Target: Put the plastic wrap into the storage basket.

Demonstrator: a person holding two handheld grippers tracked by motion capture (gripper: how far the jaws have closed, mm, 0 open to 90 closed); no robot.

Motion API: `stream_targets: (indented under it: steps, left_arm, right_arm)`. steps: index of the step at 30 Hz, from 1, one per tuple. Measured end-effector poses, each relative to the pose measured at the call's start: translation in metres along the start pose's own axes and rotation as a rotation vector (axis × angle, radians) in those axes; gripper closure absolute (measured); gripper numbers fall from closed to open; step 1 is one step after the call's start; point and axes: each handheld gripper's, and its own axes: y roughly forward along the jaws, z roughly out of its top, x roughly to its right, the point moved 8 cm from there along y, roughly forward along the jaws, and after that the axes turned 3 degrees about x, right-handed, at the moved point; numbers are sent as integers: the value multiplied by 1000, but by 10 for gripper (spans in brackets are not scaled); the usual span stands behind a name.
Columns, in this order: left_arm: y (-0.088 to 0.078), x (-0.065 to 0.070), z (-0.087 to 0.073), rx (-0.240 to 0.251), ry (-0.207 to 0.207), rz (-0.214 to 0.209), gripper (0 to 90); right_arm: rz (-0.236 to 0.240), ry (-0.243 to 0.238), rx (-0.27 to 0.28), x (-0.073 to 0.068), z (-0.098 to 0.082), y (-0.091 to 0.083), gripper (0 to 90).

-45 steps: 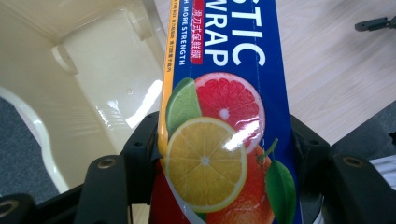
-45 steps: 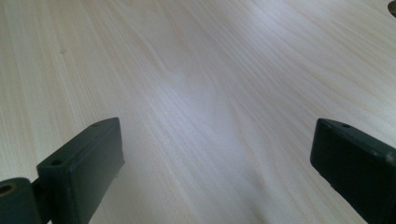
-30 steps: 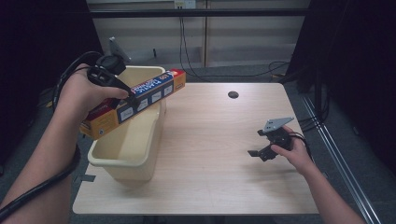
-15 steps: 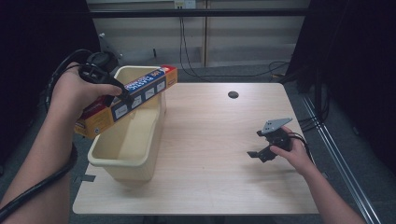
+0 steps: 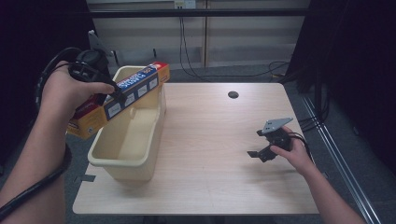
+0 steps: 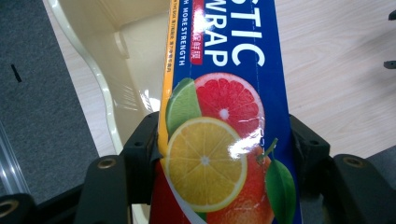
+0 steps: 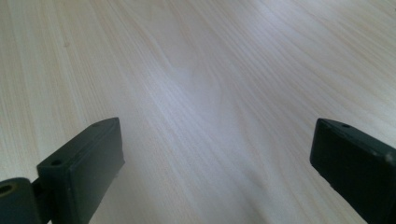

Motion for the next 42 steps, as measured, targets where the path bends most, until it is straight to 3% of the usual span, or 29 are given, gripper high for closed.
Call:
stream_targets:
  steps: [12,18,25,42]
  left_arm:
    - [-5,-11,-6,-1,-52,30,403]
    - [-2,-15,-10,-14,-55,38,403]
    - [4,-21,-16,-30,-89,60,402]
    - [12,-26,-23,-48,-122,67,402]
  right_arm:
    - [3,-3,-2,-1,0,1,24]
    - [10,-7,-1,-3,1,0,24]
    - [9,-16,1,-4,1,2,25]
    - [15,-33,2,-6,3,2,25]
